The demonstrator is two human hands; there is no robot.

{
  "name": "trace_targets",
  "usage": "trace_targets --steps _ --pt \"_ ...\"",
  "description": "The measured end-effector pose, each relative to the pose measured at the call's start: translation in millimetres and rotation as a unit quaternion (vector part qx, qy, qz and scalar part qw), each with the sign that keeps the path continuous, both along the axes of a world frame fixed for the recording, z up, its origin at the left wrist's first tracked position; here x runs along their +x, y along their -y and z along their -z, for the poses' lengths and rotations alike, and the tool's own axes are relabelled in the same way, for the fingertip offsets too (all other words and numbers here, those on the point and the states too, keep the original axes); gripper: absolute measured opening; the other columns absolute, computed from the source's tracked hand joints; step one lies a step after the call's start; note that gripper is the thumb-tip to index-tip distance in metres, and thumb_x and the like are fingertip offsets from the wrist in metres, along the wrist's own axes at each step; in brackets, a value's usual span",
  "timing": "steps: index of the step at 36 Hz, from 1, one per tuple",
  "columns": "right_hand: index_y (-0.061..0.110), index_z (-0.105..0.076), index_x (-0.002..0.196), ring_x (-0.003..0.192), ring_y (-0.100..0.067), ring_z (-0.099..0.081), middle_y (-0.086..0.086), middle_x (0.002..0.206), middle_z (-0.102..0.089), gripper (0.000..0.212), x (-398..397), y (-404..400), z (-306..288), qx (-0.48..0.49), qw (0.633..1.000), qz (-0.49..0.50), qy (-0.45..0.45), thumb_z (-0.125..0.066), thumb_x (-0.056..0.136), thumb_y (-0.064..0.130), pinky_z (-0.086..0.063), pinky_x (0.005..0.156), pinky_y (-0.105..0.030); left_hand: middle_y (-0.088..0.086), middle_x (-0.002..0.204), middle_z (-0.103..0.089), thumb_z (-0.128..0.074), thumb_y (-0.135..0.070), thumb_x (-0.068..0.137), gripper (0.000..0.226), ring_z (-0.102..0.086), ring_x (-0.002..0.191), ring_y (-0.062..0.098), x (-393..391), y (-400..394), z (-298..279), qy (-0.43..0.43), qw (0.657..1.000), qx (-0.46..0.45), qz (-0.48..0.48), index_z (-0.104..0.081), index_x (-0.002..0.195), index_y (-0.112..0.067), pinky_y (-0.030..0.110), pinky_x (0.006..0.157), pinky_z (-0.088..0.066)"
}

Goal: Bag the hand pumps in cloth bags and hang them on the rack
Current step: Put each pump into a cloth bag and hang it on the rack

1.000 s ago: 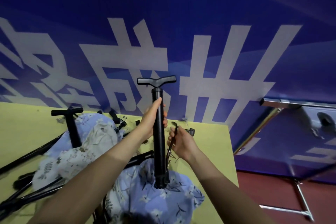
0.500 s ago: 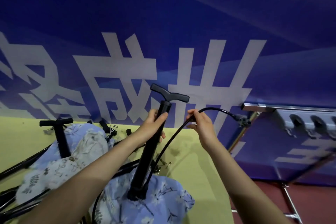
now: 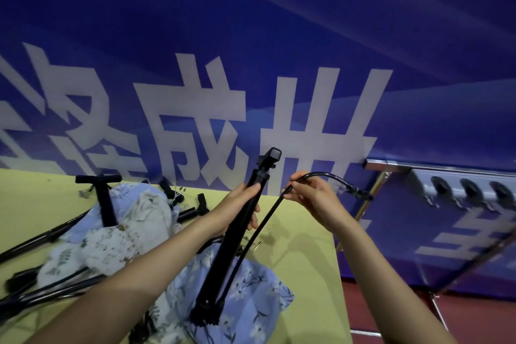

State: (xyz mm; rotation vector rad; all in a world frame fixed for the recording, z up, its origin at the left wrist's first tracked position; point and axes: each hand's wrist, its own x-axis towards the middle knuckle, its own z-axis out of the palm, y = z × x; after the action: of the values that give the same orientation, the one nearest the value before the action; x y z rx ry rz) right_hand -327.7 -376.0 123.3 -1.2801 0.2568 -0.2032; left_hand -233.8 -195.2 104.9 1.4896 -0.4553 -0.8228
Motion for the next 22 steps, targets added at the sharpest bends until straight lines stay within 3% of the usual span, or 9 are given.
trace_targets --steps 6,9,14,19,22 --pt "0.000 -0.058 0.100 0.081 -0.031 -0.068 -0.021 0.087 -0.066 0.012 -5 -12 -4 -0.091 0.995 0.038 0.001 -0.060 0.089 -0.004 -0.058 0.077 -0.031 0.009 0.066 -0.059 -0.044 -0.042 0.095 0.040 -0.062 0.055 0.021 -8 -14 1 -0.046 0.999 -0.009 0.001 -0.050 0.097 -0.003 0.029 0.047 -0.049" --pt "0.002 -0.061 0.093 0.077 -0.029 -0.068 -0.024 0.086 -0.067 0.008 -4 -23 -8 -0.104 0.994 0.039 0.014 -0.061 0.089 -0.004 -0.058 0.072 -0.029 0.006 0.063 -0.056 -0.039 -0.042 0.098 0.039 -0.056 0.046 0.022 -14 -23 7 -0.083 0.996 -0.022 -0.018 -0.052 0.093 -0.005 0.027 0.045 -0.045" --pt "0.007 -0.062 0.085 0.066 -0.022 -0.069 -0.010 0.074 -0.071 0.010 0 -48 -8 -0.148 0.988 0.030 0.025 -0.060 0.091 0.000 -0.056 0.066 -0.027 0.009 0.058 -0.052 -0.034 -0.059 0.094 0.063 -0.053 0.042 0.020 -20 -43 12 -0.075 0.997 0.028 0.012 -0.056 0.066 -0.007 0.026 0.044 -0.043" --pt "0.007 -0.064 0.086 0.069 -0.027 -0.070 -0.008 0.073 -0.072 0.007 6 -65 -1 -0.134 0.990 0.043 0.020 -0.061 0.091 0.003 -0.057 0.066 -0.032 0.005 0.062 -0.059 -0.041 -0.057 0.093 0.050 -0.053 0.049 0.024 -22 -59 17 -0.091 0.995 0.019 -0.021 -0.054 0.087 -0.009 0.028 0.048 -0.046" --pt "0.006 -0.065 0.086 0.071 -0.030 -0.069 -0.011 0.076 -0.072 0.006 10 -74 -1 -0.133 0.990 0.037 0.017 -0.062 0.091 0.005 -0.056 0.067 -0.033 0.005 0.064 -0.059 -0.051 -0.061 0.085 0.050 -0.055 0.057 0.023 -18 -69 19 -0.084 0.995 0.009 -0.044 -0.060 0.084 -0.012 0.034 0.063 -0.045"
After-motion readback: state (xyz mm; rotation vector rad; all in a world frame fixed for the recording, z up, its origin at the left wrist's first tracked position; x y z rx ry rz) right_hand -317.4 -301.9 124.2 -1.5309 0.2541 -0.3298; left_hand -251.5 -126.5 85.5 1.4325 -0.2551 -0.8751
